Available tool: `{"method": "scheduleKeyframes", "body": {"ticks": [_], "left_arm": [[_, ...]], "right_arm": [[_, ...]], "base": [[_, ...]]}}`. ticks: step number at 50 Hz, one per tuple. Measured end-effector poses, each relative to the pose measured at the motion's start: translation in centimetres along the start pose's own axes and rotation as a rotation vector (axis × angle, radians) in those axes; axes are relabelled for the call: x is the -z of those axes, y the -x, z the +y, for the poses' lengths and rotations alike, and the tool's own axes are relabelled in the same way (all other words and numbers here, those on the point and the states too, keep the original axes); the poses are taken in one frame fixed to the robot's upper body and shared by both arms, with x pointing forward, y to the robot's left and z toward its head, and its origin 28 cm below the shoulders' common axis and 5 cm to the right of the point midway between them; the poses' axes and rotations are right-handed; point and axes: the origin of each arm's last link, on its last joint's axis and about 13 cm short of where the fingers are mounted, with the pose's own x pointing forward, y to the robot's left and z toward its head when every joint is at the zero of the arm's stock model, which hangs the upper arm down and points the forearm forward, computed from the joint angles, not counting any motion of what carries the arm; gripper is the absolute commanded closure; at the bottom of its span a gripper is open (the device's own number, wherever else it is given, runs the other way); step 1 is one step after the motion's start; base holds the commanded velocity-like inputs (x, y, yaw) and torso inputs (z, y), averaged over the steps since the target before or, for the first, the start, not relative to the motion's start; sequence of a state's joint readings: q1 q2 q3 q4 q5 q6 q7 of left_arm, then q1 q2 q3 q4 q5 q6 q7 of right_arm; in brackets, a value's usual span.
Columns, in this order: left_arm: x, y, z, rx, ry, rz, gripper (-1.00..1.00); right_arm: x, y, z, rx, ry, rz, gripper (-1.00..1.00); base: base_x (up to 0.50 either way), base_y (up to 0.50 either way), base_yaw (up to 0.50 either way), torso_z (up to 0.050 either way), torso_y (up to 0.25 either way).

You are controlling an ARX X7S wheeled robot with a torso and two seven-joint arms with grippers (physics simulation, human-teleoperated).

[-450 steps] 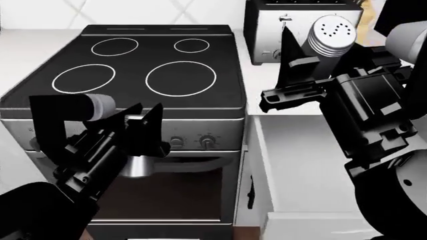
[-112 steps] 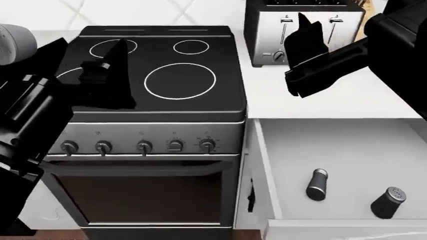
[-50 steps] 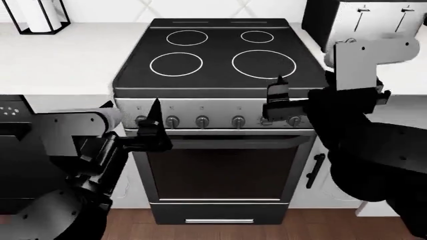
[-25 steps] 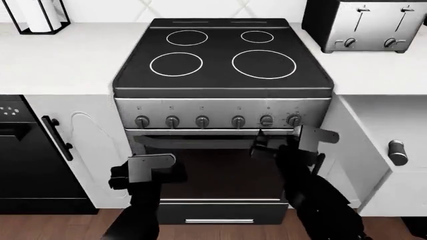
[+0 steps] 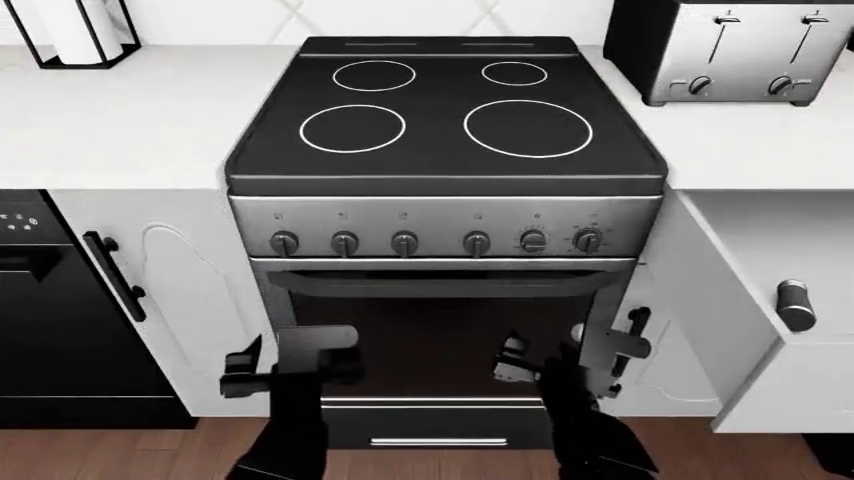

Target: Pick and place the shaker into the drawer. Then close the cabinet.

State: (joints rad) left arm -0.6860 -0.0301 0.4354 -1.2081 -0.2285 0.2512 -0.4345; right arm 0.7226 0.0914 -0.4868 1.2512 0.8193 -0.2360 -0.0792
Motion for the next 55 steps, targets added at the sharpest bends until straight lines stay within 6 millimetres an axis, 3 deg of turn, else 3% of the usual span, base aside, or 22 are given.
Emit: {"method": "scheduleKeyframes", "body": {"ticks": [23,55], "left_arm": [[0.2,-0.4,0.7,-0.021,-0.083,-0.025,-1.0],[0.5,-0.4,1.0,-0.007,-0.08,-0.002,-1.0]], "right_arm": [[1.3,0.4,-0.1,-0.017,0.047,0.067,-1.0],[1.4,0.4,-0.1,-0.029,0.081,0.066,-1.0]], "base": [[0.0,0.0,0.0,0.0,0.0],[0.0,0.49,0.0,0.0,0.0]]}}
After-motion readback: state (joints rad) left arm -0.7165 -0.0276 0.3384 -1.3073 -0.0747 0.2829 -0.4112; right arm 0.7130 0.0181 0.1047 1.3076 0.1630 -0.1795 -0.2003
